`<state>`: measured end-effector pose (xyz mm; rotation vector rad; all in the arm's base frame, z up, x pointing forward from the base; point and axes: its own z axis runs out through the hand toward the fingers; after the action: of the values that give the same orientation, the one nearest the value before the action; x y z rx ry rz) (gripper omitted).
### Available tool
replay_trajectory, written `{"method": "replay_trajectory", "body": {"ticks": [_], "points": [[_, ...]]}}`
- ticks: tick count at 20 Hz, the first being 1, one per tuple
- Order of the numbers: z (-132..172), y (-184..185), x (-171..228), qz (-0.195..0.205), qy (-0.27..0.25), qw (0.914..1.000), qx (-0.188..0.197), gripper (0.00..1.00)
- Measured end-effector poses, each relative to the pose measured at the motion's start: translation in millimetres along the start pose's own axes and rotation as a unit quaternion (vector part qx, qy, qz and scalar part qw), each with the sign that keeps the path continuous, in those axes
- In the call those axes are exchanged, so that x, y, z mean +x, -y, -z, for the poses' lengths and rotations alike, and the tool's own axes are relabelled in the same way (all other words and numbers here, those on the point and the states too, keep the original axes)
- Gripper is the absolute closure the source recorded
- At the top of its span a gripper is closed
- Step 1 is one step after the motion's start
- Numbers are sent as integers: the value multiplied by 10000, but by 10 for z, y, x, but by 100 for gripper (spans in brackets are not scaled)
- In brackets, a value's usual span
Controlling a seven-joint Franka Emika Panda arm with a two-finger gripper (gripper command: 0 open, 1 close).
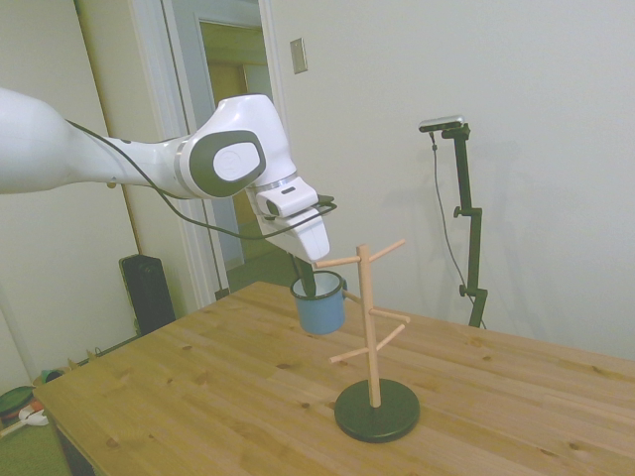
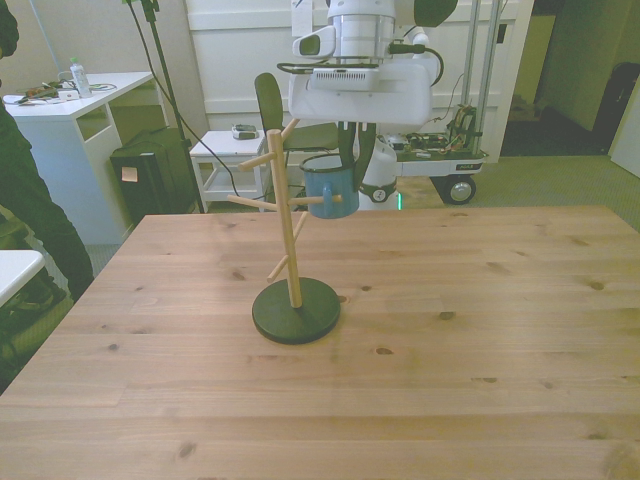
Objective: Hang the mug
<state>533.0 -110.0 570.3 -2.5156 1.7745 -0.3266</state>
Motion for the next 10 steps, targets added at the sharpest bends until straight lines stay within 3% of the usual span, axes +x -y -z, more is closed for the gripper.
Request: {"method": "replay_trajectory", "body": {"ticks": [10], "points": [[-7, -55, 57, -126, 6, 9998, -126, 100]]}}
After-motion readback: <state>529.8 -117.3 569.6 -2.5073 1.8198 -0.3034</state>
